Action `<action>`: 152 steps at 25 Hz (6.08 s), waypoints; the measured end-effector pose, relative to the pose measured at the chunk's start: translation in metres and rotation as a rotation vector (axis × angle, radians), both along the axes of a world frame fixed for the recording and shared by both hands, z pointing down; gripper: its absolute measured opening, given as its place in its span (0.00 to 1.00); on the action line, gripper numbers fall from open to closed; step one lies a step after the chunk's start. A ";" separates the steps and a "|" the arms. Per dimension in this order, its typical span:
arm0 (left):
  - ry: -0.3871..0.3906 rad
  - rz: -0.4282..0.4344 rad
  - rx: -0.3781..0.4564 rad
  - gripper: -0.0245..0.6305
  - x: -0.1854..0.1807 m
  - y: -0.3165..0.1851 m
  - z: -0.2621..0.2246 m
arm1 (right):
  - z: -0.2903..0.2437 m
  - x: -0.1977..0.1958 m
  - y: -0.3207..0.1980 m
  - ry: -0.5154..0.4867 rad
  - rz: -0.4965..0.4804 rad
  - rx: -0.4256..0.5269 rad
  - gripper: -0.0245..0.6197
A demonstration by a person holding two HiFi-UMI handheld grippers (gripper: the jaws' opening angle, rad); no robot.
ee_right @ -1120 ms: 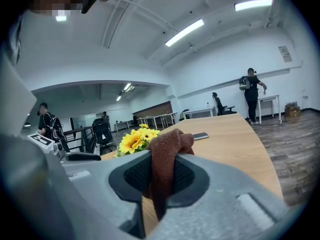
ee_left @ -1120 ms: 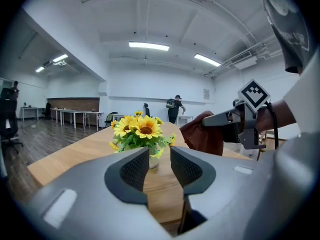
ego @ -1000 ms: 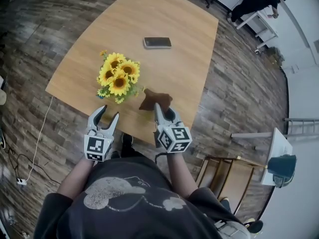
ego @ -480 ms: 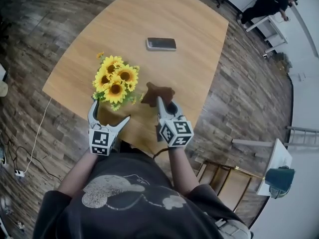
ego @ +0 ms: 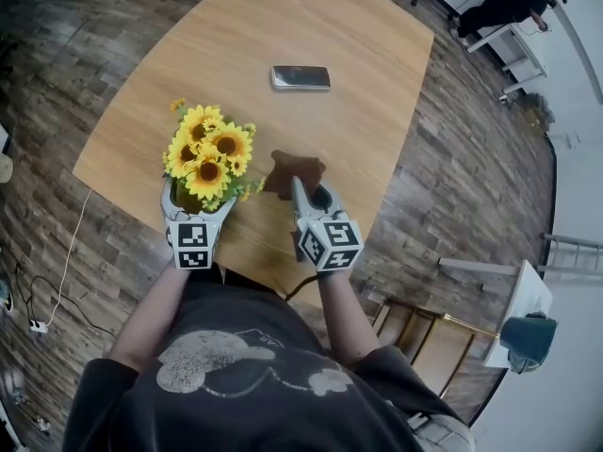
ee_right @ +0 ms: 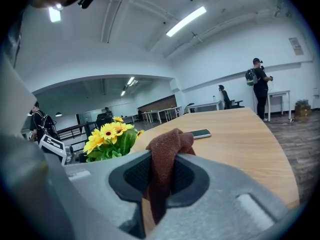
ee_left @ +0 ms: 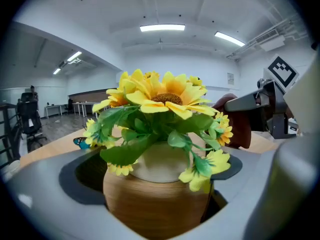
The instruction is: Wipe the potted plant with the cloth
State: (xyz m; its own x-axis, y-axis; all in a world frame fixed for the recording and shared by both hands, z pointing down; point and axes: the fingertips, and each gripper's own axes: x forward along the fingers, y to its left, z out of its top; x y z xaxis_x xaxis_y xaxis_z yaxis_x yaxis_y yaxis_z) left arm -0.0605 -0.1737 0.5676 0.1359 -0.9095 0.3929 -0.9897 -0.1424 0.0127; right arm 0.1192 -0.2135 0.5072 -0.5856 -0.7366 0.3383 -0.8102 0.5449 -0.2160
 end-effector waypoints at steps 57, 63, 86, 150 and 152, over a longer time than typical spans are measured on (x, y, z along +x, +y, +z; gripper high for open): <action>-0.066 0.610 0.006 0.88 -0.013 -0.013 0.009 | 0.065 -0.146 -0.001 0.252 -0.669 -0.086 0.11; -0.074 0.706 0.021 0.88 -0.008 -0.015 0.008 | 0.065 -0.133 0.026 0.280 -0.614 -0.105 0.11; -0.069 1.076 0.015 0.89 -0.008 -0.023 0.007 | 0.067 -0.146 0.070 0.284 -0.462 -0.179 0.11; 0.067 0.639 -0.035 0.74 -0.054 -0.030 0.001 | 0.074 -0.169 -0.063 0.593 -0.644 0.074 0.11; 0.068 0.674 -0.042 0.74 -0.053 -0.029 0.001 | 0.078 -0.169 -0.059 0.623 -0.669 0.083 0.11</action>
State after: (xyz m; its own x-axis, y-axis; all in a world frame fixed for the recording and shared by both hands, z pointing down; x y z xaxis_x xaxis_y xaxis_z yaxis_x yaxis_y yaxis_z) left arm -0.1137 -0.2022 0.5684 0.6934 -0.6018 0.3963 -0.6818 -0.7259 0.0907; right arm -0.0500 -0.2727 0.5856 -0.6278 -0.3458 0.6973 -0.2773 0.9365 0.2148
